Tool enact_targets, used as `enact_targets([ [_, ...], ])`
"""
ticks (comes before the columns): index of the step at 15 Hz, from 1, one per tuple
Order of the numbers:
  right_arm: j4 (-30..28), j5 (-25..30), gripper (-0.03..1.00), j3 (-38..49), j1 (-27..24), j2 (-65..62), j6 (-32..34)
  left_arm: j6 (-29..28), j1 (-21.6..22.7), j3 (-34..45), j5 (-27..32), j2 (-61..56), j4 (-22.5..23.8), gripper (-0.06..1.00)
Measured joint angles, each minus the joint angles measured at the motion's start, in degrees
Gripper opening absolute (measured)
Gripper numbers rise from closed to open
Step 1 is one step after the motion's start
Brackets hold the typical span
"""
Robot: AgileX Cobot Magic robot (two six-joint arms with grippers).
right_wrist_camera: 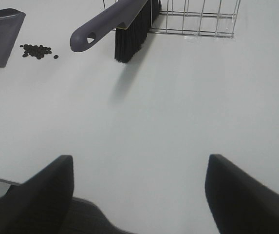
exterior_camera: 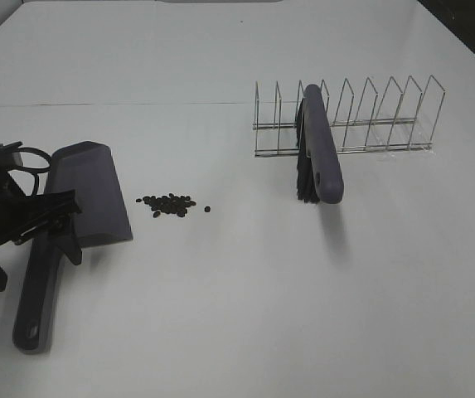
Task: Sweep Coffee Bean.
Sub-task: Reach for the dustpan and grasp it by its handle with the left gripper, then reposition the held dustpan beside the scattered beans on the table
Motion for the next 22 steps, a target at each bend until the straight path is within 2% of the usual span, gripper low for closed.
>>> enact_targets([
  [7, 0.0, 0.0, 0.70, 0.0, 0.0, 0.0, 0.0, -2.6, 0.0, -3.0, 2.0, 5.6, 3.1, 0.81],
  [10, 0.0, 0.0, 0.70, 0.0, 0.0, 0.0, 0.0, -3.5, 0.0, -3.0, 2.6, 5.7, 5.3, 0.77],
  [12, 0.0, 0.0, 0.70, 0.0, 0.0, 0.0, 0.0, -7.6, 0.0, -3.0, 2.9, 6.0, 9.7, 0.66],
  [14, 0.0, 0.0, 0.70, 0.0, 0.0, 0.0, 0.0, -9.6, 0.0, -3.0, 3.8, 6.1, 13.3, 0.42],
  [15, 0.0, 0.0, 0.70, 0.0, 0.0, 0.0, 0.0, -9.6, 0.0, -3.0, 3.8, 6.1, 13.8, 0.32],
  [19, -0.1, 0.0, 0.70, 0.0, 0.0, 0.0, 0.0, -8.9, 0.0, -3.0, 3.7, 6.1, 16.2, 0.33],
  [22, -0.1, 0.0, 0.70, 0.0, 0.0, 0.0, 0.0, -5.8, 0.0, -3.0, 3.7, 5.7, 19.0, 0.33],
])
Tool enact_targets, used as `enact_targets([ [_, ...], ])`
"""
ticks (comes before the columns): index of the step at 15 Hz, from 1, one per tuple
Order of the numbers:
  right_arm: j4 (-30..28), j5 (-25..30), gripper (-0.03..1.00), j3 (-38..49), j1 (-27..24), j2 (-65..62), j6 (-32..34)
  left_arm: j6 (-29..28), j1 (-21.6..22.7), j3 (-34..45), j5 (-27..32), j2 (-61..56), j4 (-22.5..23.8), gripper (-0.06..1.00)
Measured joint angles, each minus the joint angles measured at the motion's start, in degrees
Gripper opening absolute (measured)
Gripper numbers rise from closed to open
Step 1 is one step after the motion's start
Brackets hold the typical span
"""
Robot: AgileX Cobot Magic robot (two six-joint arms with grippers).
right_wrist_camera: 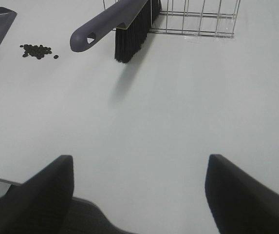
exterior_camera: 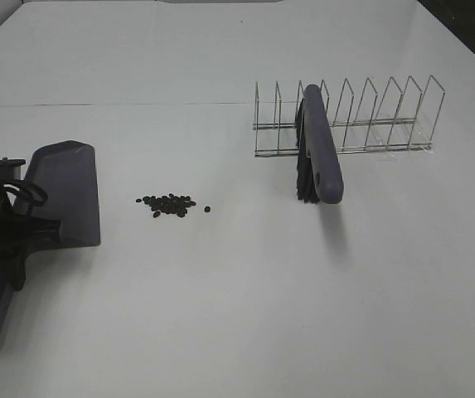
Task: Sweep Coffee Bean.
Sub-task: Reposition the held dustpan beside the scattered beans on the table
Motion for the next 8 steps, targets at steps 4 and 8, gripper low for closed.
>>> enact_targets([
  [4, 0.0, 0.0, 0.70, 0.0, 0.0, 0.0, 0.0, 3.8, 0.0, 0.6, -0.2, -5.6, 10.9, 0.33],
  [8, 0.0, 0.0, 0.70, 0.0, 0.0, 0.0, 0.0, 9.6, 0.0, 0.8, -1.5, -14.3, 12.9, 0.33],
])
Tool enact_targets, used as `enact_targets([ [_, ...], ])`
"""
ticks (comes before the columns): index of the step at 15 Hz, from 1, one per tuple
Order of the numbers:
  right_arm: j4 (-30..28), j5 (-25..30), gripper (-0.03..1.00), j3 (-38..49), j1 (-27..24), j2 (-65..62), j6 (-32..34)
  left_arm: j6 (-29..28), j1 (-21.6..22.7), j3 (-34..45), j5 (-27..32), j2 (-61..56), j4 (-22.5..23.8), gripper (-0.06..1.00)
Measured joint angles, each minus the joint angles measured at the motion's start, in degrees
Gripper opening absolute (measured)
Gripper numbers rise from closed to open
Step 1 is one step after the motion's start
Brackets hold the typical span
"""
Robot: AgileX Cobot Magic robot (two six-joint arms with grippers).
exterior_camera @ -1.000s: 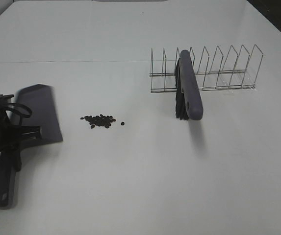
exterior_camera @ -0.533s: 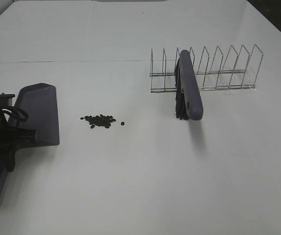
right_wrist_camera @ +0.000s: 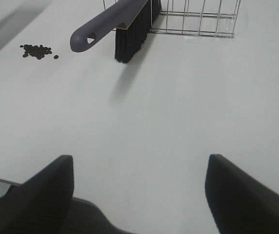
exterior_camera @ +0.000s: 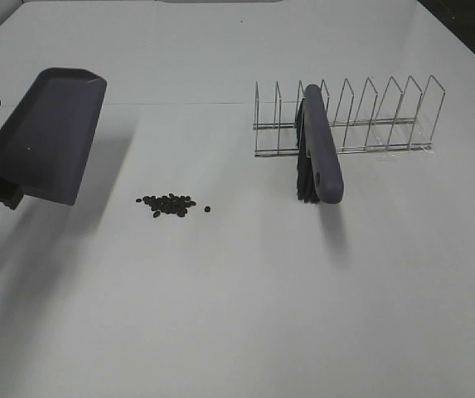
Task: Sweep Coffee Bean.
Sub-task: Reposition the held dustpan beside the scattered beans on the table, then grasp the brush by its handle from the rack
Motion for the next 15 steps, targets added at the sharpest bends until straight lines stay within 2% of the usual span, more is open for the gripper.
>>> enact_targets([
  [3, -0.3, 0.1, 0.70, -0.2, 0.0, 1.1, 0.3, 9.3, 0.0, 0.2, 1.1, -1.4, -3.6, 0.33],
  [6, -0.4, 1.2, 0.70, -1.0, 0.0, 6.9, 2.3, 15.3, 0.0, 2.5, 1.1, -1.4, -7.9, 0.33],
  [8, -0.4, 1.5, 0.70, -3.9, 0.0, 14.6, 3.1, 17.1, 0.6, 4.6, 1.5, -1.4, -10.3, 0.33],
  [10, -0.4, 2.9, 0.70, -7.0, 0.0, 20.3, 3.6, 17.8, 5.0, 4.6, 1.8, -1.5, -13.2, 0.33],
  [13, -0.4, 5.4, 0.70, -13.0, 0.0, 27.7, 3.8, 19.8, 11.7, 4.6, 2.9, -1.5, -15.1, 0.33],
  [15, -0.4, 6.8, 0.70, -18.9, 0.0, 34.7, 5.7, 21.1, 13.0, 4.6, 2.9, -1.5, -15.8, 0.33],
])
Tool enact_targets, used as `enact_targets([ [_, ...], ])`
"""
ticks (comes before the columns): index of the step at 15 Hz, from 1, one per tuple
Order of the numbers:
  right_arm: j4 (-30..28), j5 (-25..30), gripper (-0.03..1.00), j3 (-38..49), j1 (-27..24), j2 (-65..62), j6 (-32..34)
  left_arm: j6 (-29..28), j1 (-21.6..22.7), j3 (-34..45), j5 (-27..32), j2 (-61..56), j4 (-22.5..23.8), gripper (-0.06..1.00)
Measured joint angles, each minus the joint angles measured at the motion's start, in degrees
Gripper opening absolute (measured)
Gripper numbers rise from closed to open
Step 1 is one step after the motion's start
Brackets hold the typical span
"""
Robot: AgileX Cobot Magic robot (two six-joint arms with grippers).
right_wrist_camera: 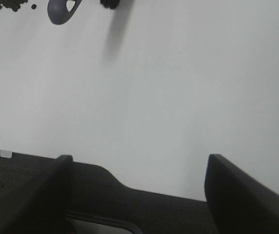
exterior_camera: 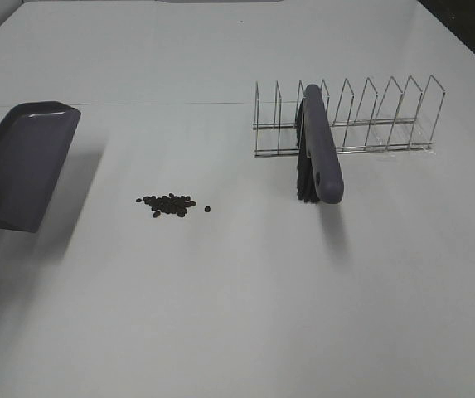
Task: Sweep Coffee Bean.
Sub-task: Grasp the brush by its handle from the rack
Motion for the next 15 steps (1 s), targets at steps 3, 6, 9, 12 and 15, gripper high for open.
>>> enact_targets([
  [3, 0.0, 0.1, 0.70, -8.3, 0.0, 10.1, 3.8, 0.7, 0.1, 0.0, 0.3, 0.0, -2.6, 0.33],
  [6, 0.4, 0.1, 0.70, -15.0, 0.0, 18.5, 8.1, 0.8, 0.1, 0.0, 1.5, 0.0, -7.0, 0.33],
  [9, 0.6, 0.1, 0.70, -18.7, 0.0, 24.1, 8.4, 0.8, 0.1, 0.0, 2.6, 0.0, -8.7, 0.33],
  [12, 0.6, 0.0, 0.70, -22.9, 0.0, 31.4, 7.0, 0.8, 0.1, 0.0, 3.2, 0.0, -8.7, 0.33],
  [15, 0.5, 0.0, 0.70, -29.4, 0.0, 40.6, 6.1, 0.8, 0.1, 0.0, 3.1, 0.0, -8.7, 0.33],
])
